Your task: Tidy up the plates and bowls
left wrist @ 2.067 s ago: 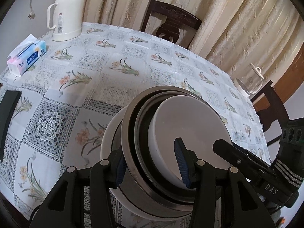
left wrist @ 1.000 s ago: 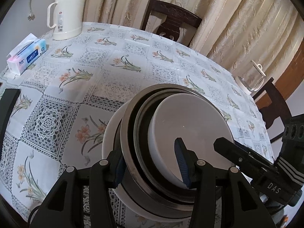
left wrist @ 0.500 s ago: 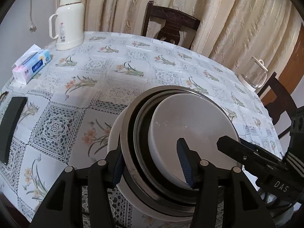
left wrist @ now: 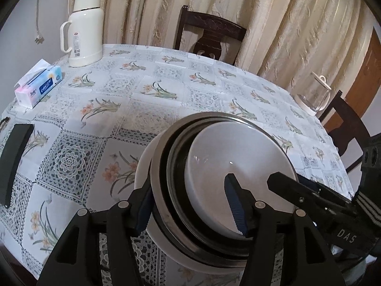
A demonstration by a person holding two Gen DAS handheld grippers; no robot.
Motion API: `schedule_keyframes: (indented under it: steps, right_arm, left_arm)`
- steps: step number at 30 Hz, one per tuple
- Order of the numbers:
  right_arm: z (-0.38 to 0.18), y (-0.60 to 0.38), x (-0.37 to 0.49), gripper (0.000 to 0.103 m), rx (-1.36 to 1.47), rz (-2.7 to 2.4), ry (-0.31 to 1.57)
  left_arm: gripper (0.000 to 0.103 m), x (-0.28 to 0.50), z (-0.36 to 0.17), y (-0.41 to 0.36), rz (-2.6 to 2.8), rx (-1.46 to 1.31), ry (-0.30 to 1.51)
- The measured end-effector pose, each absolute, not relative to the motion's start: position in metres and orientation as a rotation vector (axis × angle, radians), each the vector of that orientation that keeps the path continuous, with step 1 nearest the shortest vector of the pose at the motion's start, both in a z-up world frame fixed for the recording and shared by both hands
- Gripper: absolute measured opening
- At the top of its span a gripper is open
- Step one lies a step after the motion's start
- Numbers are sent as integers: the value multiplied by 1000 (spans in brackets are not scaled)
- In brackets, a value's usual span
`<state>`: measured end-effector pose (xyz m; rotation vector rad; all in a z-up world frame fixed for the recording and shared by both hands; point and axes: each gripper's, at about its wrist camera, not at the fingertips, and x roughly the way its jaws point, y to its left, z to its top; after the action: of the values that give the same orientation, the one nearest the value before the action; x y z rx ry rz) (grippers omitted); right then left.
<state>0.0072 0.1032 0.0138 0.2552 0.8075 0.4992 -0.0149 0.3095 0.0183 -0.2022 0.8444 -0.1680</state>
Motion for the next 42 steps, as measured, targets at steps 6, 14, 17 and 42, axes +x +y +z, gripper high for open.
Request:
schedule_keyframes:
  steps: [6,14,17,42]
  right_arm:
    - [14,103,8,56,268,492,804]
    - [15,102,6,56,262,477,790]
    - [16,103,6,56,259,474,788]
    - [38,86,-32,98,243,431,625]
  left_arm:
    - [61,-16,25,317,-191,-240,840]
    - [61,-22,29,321,-207,-257,821]
    - [62,-23,29,321,-207,-260,820]
    - [94,-67,63,324,-186,-216,645]
